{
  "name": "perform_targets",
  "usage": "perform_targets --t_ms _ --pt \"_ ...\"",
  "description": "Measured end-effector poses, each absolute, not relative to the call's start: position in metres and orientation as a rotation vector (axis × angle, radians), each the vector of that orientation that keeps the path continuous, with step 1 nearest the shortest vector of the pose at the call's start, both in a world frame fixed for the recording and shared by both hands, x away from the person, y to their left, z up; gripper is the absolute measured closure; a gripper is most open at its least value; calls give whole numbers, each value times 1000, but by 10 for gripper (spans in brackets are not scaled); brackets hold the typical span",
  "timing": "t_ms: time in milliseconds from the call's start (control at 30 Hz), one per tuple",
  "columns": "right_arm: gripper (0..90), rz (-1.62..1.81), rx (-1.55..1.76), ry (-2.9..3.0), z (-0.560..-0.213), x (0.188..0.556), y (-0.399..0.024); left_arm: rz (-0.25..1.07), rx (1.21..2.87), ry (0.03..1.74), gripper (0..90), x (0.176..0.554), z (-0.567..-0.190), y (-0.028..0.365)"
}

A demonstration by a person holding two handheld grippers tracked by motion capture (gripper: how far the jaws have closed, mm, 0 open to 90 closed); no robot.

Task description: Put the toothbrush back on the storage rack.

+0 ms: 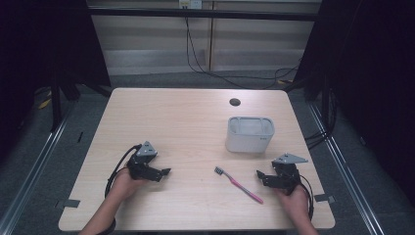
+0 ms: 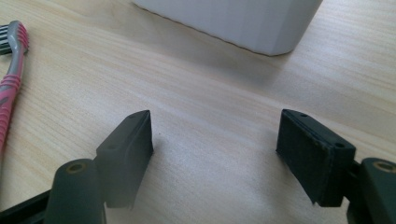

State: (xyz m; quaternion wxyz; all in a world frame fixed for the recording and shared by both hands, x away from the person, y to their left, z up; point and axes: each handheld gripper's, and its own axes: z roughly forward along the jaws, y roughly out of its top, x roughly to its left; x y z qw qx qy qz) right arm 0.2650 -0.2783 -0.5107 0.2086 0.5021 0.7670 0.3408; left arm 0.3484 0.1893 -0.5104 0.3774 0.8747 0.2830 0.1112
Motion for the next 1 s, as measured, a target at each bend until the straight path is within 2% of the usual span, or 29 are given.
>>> perform_targets --t_ms 333,433,533,600,1000 --pt "250 879 1437 2170 -505 268 -274 284 2236 724 128 348 -510 189" --pt "203 847 1446 2223 -502 270 -271 284 2235 725 128 348 -510 189" --pt "213 817 1446 2261 -499 271 -267 284 2234 725 128 348 -511 189" --pt "255 805 1443 2307 -495 273 -262 284 2235 725 128 348 -510 189" --pt "269 814 1345 2427 -475 278 -236 284 2236 724 128 348 -510 189"
